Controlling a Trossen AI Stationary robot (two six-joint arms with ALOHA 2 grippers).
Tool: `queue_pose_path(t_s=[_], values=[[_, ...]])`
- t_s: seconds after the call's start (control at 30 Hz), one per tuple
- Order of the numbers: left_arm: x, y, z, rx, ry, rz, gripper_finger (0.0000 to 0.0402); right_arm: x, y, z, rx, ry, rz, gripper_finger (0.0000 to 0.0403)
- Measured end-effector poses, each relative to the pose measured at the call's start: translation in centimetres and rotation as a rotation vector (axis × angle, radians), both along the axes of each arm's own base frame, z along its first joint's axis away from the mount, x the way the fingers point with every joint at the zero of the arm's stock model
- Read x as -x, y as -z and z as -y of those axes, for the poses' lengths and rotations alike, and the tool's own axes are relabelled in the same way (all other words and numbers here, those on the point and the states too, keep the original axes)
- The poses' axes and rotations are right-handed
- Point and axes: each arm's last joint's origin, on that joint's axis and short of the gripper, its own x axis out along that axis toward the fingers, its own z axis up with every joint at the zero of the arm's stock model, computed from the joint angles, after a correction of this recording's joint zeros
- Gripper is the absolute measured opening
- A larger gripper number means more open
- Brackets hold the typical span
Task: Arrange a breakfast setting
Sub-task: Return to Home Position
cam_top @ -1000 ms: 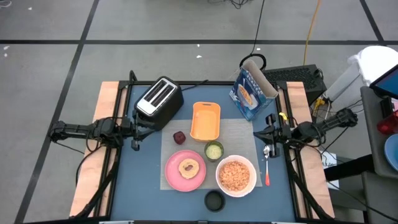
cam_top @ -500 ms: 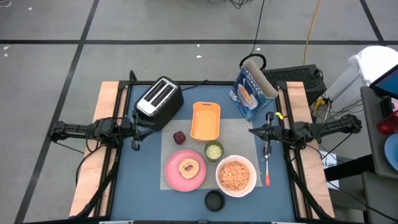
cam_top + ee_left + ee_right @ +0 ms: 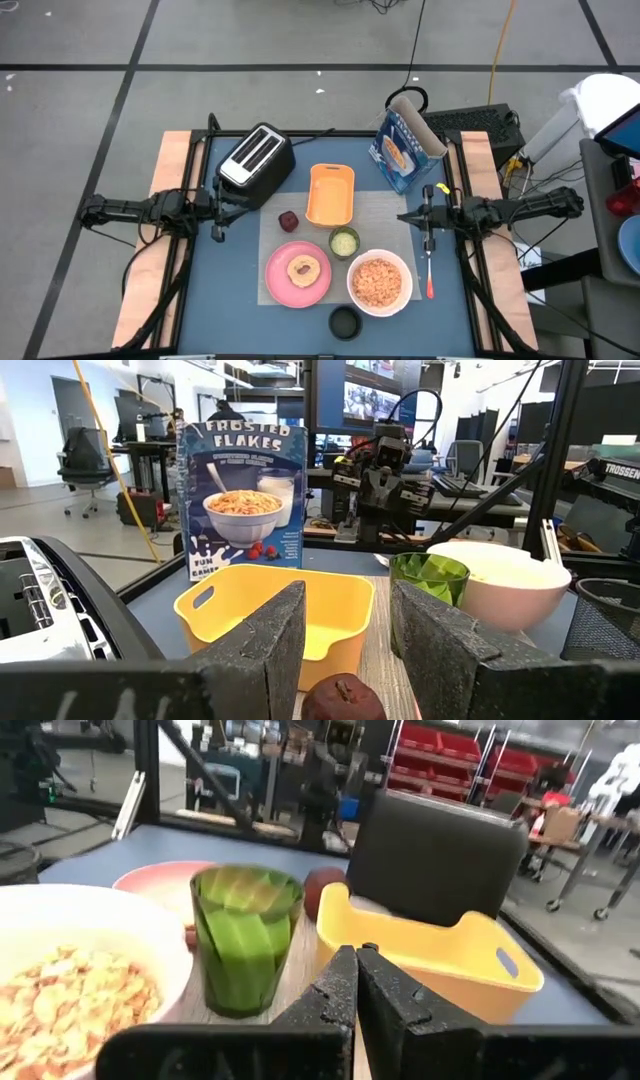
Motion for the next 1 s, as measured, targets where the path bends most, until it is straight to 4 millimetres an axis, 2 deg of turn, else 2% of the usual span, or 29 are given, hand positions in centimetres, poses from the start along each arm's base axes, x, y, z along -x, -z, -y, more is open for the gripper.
queue_pose_path(t_s=[1.0], values=[[0.0, 0.01, 0.0, -0.004, 0.0, -0.001, 0.0154, 0.02, 0.29, 0.01, 0.024, 0.0, -0.03, 0.0007]])
